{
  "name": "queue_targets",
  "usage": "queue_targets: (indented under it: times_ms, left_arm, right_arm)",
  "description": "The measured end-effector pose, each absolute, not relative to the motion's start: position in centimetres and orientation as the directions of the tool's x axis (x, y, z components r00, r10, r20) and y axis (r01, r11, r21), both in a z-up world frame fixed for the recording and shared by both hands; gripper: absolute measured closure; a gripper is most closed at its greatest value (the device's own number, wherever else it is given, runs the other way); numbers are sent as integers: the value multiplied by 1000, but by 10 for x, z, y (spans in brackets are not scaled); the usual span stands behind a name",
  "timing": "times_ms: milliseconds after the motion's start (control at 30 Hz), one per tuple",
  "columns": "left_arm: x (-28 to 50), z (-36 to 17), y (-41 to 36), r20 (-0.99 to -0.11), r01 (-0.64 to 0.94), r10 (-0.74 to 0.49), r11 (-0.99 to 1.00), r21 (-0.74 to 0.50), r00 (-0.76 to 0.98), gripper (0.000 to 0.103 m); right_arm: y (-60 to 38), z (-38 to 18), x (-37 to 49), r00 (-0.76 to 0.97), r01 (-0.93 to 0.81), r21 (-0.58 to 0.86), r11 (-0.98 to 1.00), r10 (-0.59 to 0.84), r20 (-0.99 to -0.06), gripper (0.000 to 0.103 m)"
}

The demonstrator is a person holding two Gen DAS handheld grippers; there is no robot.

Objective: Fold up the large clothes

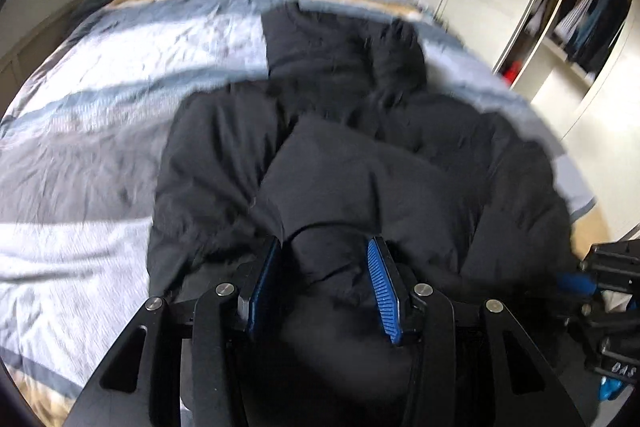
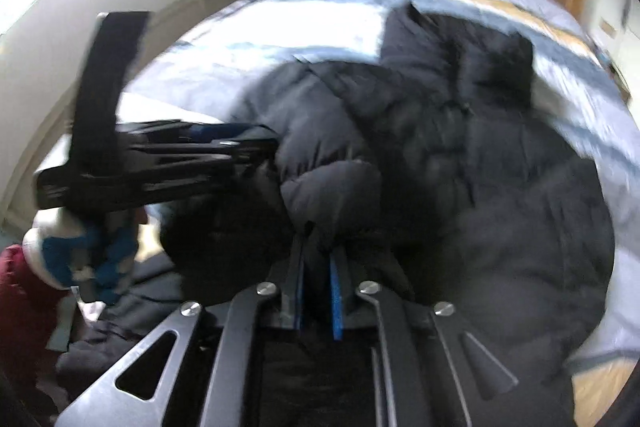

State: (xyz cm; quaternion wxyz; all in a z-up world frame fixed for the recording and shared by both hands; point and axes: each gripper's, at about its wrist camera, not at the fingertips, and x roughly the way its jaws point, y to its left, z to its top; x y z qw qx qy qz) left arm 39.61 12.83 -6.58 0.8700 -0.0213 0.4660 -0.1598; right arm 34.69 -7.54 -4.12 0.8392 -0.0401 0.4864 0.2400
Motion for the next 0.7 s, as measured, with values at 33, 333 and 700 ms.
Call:
queue_targets:
  times_ms: [33, 333, 700]
  left_arm:
    - [395, -73, 126, -819, 244, -273, 955, -168, 505, 58]
    - [371, -54, 121, -826, 214, -175, 974, -68, 535, 57]
    - [323, -62, 90, -836, 213, -179, 974, -77, 518, 50]
  right_arm:
    - [-82, -50, 346, 409, -431, 178, 885, 367, -836, 82]
    - [-118, -43, 332, 468, -399, 235, 886, 417, -779, 67]
    - [-152, -64, 289, 433, -388, 198, 900, 368, -823, 67]
